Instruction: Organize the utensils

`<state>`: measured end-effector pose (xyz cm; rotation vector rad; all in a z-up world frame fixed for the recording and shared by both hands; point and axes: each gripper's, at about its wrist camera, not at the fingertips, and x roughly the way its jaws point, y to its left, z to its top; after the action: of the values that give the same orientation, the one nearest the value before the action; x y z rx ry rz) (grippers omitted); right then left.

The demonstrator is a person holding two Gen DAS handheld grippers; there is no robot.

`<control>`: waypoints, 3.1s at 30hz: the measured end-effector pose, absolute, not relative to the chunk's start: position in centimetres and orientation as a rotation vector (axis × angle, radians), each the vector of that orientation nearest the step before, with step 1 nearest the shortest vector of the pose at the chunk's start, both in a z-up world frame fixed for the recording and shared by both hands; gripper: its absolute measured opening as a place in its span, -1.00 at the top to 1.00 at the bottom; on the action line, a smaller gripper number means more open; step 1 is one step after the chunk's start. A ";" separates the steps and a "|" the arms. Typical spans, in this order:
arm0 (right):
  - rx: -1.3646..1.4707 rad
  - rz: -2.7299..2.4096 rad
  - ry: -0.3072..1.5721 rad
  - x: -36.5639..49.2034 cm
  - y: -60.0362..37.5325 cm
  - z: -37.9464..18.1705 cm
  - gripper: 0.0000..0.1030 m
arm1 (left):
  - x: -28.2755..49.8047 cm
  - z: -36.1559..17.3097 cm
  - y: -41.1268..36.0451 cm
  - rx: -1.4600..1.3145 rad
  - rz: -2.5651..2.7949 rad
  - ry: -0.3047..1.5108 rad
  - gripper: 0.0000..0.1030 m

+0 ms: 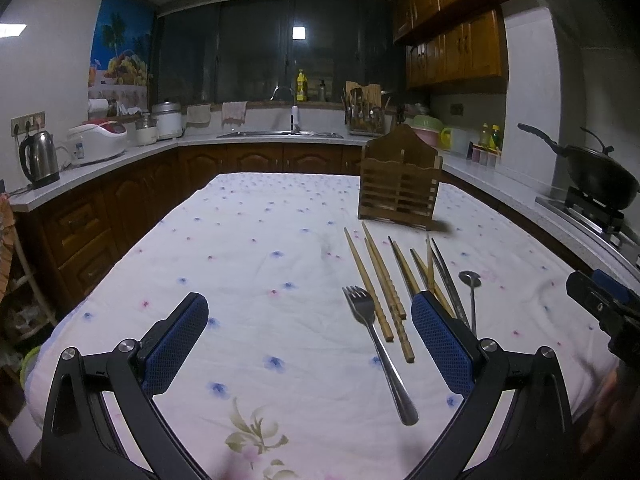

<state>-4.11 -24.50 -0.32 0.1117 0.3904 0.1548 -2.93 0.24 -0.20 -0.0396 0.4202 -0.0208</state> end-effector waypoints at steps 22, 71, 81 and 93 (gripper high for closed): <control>0.371 0.291 0.651 2.3 -27.2 -1.7 -0.80 | 6.6 -1.9 0.9 -0.203 -0.239 0.765 -0.95; 0.695 0.450 0.824 10.5 -29.9 -2.3 0.95 | 11.7 -0.1 2.0 -0.357 -0.492 0.942 0.97; 0.530 0.394 0.662 10.2 -30.0 3.7 0.96 | 11.9 5.0 4.0 -0.442 -0.497 0.771 0.97; 0.358 0.332 0.558 12.6 -29.2 7.4 0.96 | 16.4 8.9 3.0 -0.485 -0.518 0.668 0.97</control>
<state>12.56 -29.20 7.41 0.3576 0.5581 0.3324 16.36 2.99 8.90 -0.4846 0.6682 -0.5185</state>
